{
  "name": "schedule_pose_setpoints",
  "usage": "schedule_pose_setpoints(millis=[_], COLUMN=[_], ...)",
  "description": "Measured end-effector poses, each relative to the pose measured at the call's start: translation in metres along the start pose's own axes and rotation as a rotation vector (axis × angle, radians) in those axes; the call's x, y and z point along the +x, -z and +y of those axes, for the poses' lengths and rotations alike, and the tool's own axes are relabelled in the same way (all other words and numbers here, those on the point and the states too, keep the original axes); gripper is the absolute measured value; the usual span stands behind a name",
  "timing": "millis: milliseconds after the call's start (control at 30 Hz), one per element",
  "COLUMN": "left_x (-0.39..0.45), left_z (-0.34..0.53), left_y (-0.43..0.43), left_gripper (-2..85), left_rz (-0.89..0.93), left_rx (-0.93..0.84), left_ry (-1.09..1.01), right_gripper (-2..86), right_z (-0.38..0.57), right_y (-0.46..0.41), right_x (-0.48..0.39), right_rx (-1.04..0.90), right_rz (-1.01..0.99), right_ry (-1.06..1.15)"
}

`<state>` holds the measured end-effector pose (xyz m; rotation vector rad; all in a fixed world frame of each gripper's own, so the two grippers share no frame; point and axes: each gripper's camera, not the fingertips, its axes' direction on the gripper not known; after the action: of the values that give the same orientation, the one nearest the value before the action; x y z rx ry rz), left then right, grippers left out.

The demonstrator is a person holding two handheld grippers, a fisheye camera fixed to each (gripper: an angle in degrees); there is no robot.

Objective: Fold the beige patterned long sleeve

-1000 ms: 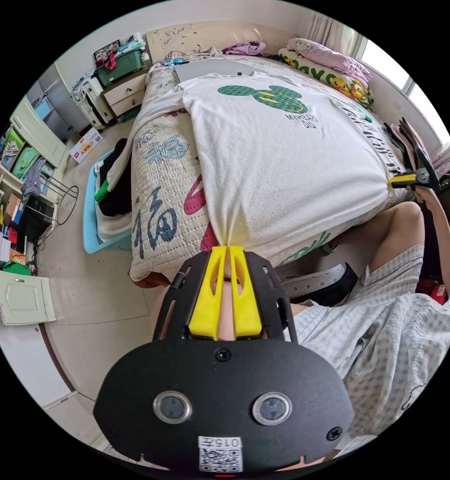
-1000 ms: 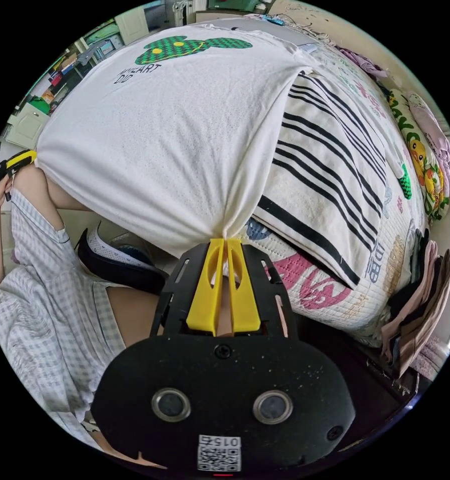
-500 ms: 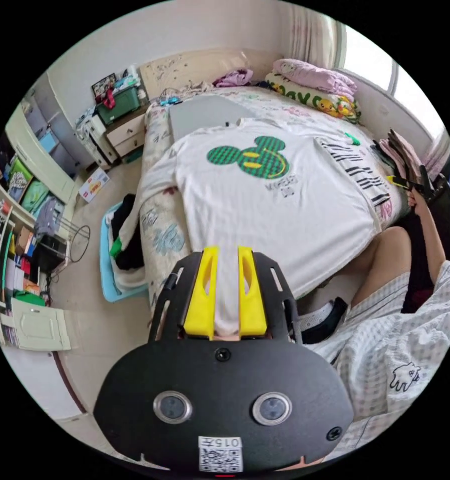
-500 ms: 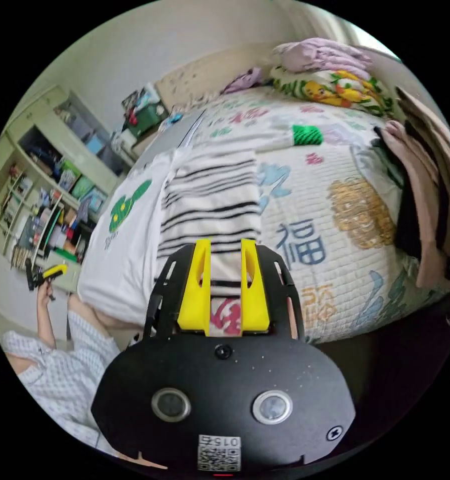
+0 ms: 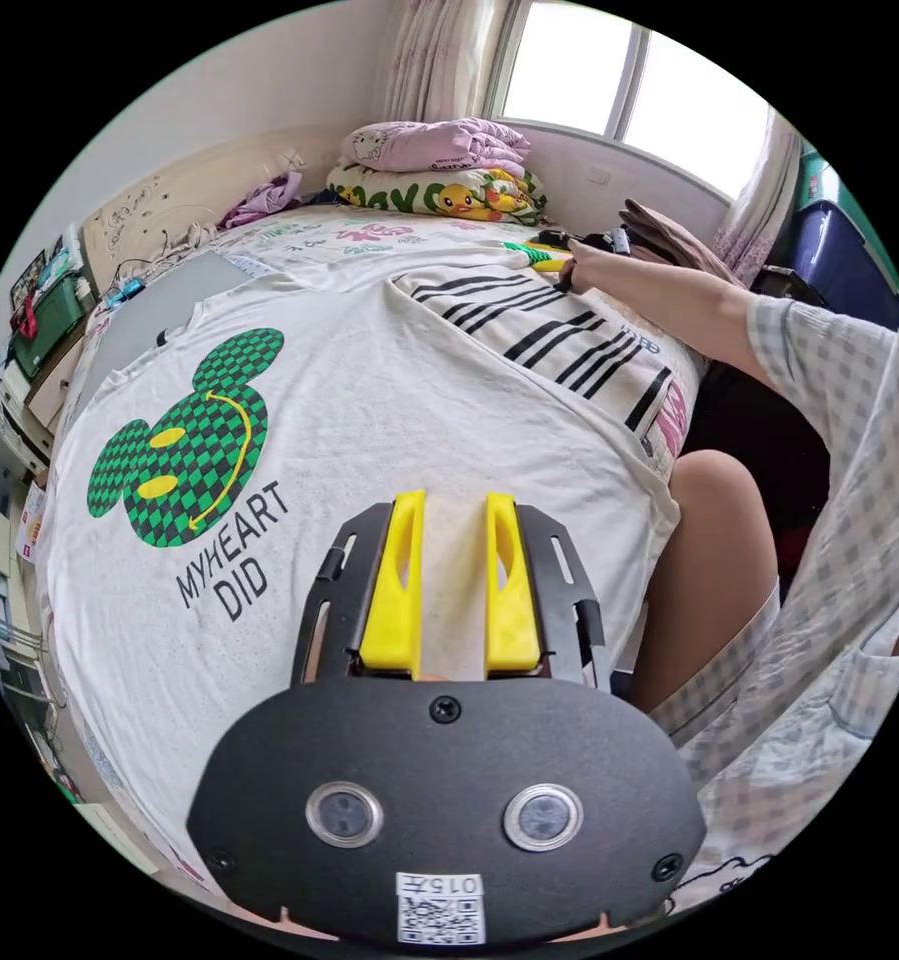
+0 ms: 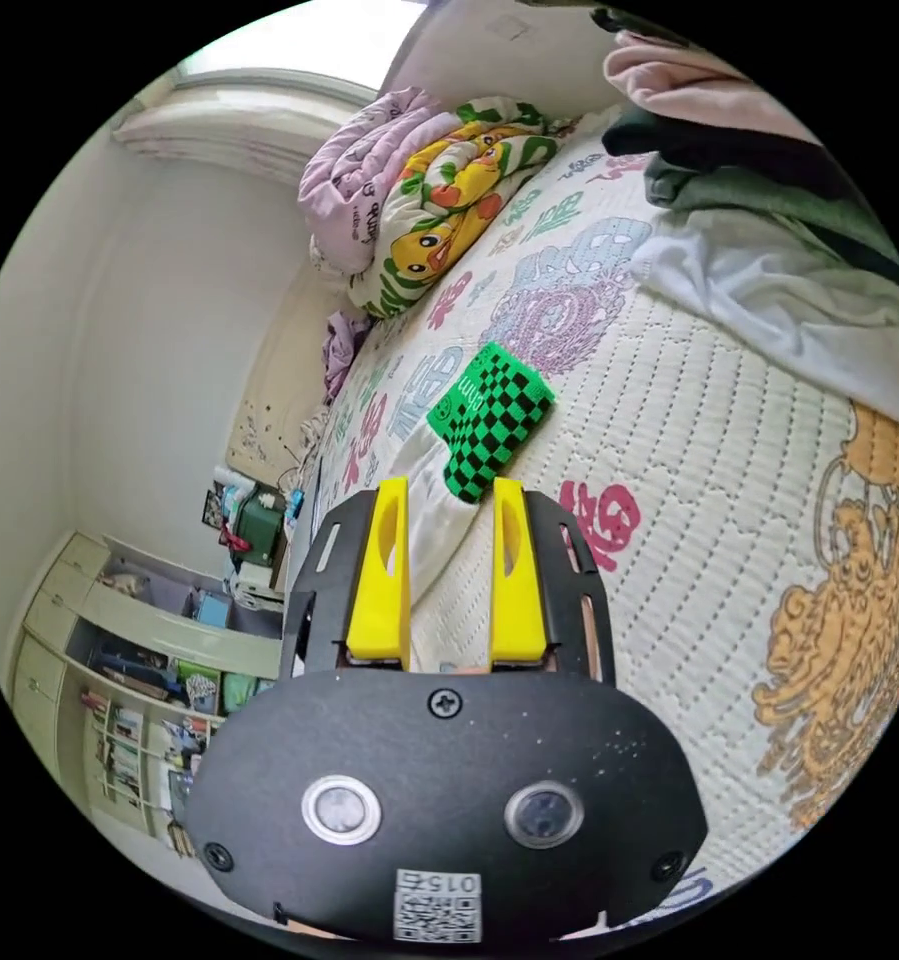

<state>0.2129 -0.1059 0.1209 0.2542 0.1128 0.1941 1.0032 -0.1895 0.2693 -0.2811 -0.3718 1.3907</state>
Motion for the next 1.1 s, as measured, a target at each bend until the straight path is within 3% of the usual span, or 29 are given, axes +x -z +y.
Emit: schedule_pose_setpoints(millis=[133,200,333,433,533,633,700,867,1100], left_x=[-0.019,-0.033,-0.081,-0.123,-0.171,-0.221,-0.245,-0.288,-0.309], left_z=[0.007,0.011,0.022,0.034,0.046,0.061,0.071,0.099,0.118], left_y=[0.003,0.005,0.015,0.042,0.069,0.066,0.056,0.030,0.012], left_gripper=[9.9,9.8,10.0,11.3,13.1,15.9,17.8,20.4,16.3], left_rz=[0.012,0.044,0.226,0.345,0.395,0.566,0.646,0.712,0.775], left_rx=[0.000,0.010,0.039,0.188,0.363,0.478,0.521,0.574,0.566], left_ry=[-0.003,0.018,0.095,0.209,0.355,0.538,0.632,0.839,0.909], right_gripper=[7.8,5.3,4.4,4.3,4.2,4.1,4.1,4.1,4.4], right_z=[0.010,0.030,0.101,0.263,0.401,0.589,0.659,0.764,0.841], right_y=[-0.017,-0.017,-0.012,0.007,0.017,0.016,0.011,-0.004,-0.042], right_x=[0.018,0.013,-0.049,-0.123,-0.139,-0.098,-0.068,0.022,0.140], right_rx=[0.071,0.106,0.085,-0.001,-0.105,-0.196,-0.201,-0.097,0.049], right_rz=[0.052,0.043,-0.010,-0.141,-0.164,-0.079,-0.007,0.038,0.157], right_ry=[-0.046,0.040,0.461,1.005,1.317,1.621,1.768,1.973,2.291])
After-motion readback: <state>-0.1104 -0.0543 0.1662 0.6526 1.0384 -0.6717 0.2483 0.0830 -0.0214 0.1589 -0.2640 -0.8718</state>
